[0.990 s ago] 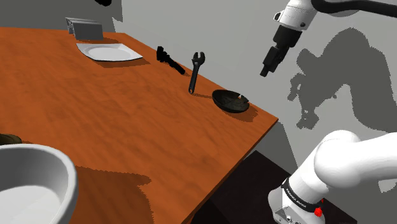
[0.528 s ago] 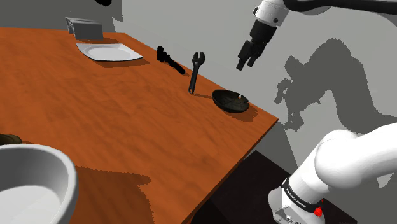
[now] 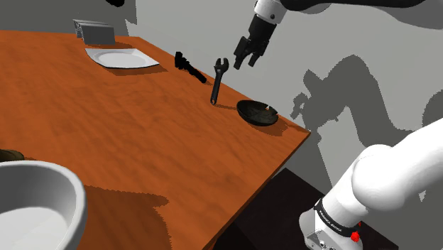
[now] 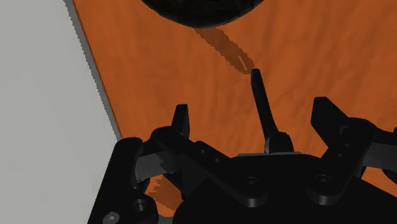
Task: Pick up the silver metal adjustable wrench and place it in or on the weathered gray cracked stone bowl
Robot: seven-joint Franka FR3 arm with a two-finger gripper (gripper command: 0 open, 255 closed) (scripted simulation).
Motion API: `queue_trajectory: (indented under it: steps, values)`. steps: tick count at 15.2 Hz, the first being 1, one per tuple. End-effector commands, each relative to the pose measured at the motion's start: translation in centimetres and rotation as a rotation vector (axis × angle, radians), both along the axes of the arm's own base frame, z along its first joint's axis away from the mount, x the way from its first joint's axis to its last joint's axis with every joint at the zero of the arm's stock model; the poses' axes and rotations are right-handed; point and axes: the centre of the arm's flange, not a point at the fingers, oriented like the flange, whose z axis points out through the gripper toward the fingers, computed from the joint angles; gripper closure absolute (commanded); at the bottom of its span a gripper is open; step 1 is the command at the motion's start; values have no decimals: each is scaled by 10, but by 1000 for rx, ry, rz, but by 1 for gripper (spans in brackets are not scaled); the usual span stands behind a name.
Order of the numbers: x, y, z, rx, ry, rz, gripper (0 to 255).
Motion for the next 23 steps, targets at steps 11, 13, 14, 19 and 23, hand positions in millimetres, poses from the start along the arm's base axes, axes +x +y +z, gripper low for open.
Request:
queue_trajectory:
  steps: [11,13,14,19,23]
  values:
    - [72,39,-22,16,-69,0,0]
    - [75,40,-32,16,-69,0,0]
    - [76,40,-35,16,-69,0,0]
    - [76,40,-35,16,-69,0,0]
    - [76,40,-35,16,-69,0,255]
